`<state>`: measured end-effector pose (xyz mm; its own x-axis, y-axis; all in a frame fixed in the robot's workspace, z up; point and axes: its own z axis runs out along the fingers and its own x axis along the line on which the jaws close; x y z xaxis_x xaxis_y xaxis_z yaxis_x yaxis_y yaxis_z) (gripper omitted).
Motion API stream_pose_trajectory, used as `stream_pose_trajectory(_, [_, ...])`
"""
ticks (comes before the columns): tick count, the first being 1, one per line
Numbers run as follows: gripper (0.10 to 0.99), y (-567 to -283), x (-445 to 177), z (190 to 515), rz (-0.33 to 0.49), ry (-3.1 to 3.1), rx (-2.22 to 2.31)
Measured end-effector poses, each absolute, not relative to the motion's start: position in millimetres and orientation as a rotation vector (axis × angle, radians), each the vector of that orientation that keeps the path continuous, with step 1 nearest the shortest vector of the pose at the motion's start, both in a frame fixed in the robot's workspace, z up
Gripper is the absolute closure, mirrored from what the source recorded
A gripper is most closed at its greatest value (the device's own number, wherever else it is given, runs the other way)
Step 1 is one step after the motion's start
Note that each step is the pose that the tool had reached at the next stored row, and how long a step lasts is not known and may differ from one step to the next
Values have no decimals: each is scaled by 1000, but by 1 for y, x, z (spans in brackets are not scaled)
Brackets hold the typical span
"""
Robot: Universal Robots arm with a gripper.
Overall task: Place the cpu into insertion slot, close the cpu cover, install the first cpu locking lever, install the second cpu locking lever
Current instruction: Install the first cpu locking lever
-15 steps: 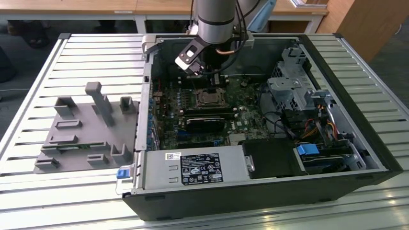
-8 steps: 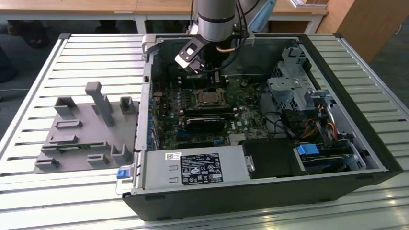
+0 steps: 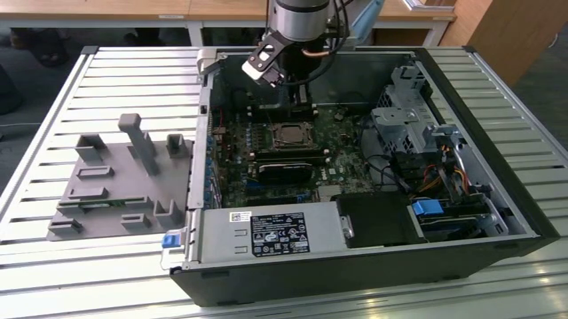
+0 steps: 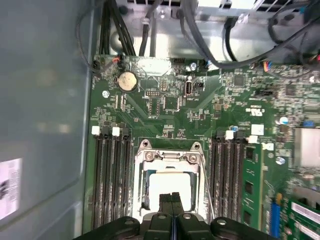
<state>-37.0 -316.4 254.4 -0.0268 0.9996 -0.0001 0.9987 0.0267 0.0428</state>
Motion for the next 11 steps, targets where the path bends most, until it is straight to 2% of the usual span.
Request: stream_pose_trajectory(11, [980, -316, -37, 262, 52, 2387, 2001])
